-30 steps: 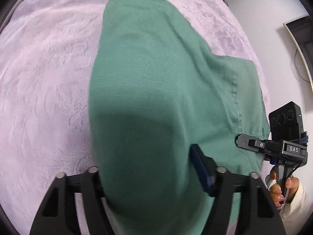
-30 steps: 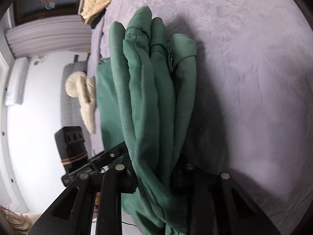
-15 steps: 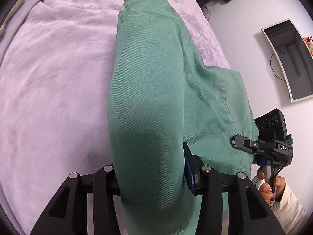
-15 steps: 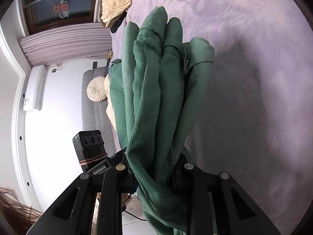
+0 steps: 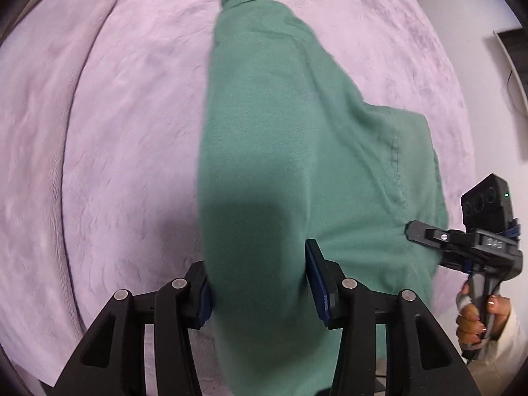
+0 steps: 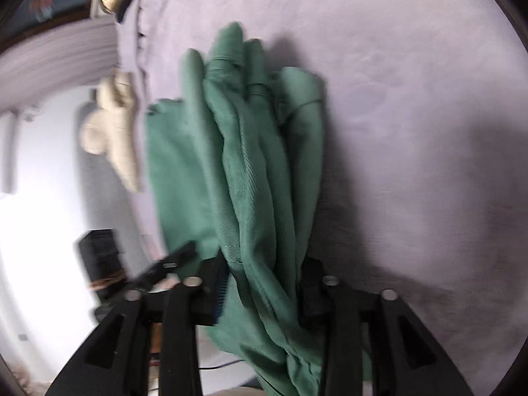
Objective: Fold small clothes
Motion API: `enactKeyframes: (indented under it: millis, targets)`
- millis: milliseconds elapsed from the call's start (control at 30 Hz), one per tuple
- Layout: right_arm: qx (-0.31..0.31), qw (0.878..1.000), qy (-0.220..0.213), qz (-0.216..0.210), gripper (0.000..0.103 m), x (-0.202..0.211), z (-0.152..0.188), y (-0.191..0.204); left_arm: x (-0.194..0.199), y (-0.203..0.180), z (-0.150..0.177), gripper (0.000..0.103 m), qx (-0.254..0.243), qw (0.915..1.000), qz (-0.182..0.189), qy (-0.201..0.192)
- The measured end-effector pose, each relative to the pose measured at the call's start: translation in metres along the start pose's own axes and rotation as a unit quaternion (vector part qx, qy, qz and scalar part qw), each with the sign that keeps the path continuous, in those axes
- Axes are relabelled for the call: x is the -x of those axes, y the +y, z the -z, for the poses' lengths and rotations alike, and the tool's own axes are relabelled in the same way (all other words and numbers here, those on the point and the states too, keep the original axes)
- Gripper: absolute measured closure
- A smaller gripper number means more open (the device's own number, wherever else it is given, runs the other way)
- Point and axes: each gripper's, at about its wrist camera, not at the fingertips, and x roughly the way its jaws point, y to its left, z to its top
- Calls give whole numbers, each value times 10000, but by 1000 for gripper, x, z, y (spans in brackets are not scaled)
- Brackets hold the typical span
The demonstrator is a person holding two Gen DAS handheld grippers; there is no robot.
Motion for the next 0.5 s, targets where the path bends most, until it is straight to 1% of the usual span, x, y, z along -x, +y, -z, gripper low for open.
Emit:
enactKeyframes:
  millis: [33, 100, 133, 167, 200, 233, 267, 300, 333, 400, 433, 467, 500]
  targets:
    - [191, 9991, -129, 364, 48, 8, 1, 7, 10, 3, 2, 55, 8, 9999, 56, -114]
    - [668, 9905, -566, 1062, 47, 31, 5, 26, 26, 2, 1, 55, -80, 9994, -111, -326]
    - [820, 9857, -816, 1227, 47, 42, 8, 34, 34, 4, -2, 55, -135, 9985, -237, -473]
    - [966, 9815, -1056, 1270, 48, 53, 7, 45, 39, 5, -5, 55, -157, 9977, -318, -577]
    - [1075, 9795, -1228, 1180, 51, 61, 5, 55, 43, 9, -11, 55, -155, 9968, -388, -687]
    - [1133, 9791, -1318, 1053, 59, 65, 3, 62, 46, 13, -17, 55, -139, 9960, -427, -776]
    - [1173, 9800, -1309, 935, 61, 64, -4, 68, 48, 15, -26, 55, -113, 9952, -444, -861]
    - [1198, 9811, -1236, 885, 62, 56, -10, 73, 48, 18, -35, 55, -97, 9943, -443, -967]
    - [1212, 9818, -1172, 878, 62, 42, -10, 80, 44, 13, -49, 54, -85, 9934, -452, -1054]
    - [1166, 9837, -966, 974, 63, 21, -30, 79, 28, 0, -75, 54, -109, 9917, -511, -1173]
    - [1124, 9838, -933, 1044, 77, 14, -36, 77, 21, -2, -83, 54, -149, 9914, -591, -1162]
    - [1106, 9829, -941, 1134, 100, 7, -46, 76, 11, -3, -89, 54, -182, 9908, -742, -1115]
    - [1099, 9812, -980, 1244, 99, 5, -49, 68, 5, 0, -91, 54, -192, 9904, -840, -1077]
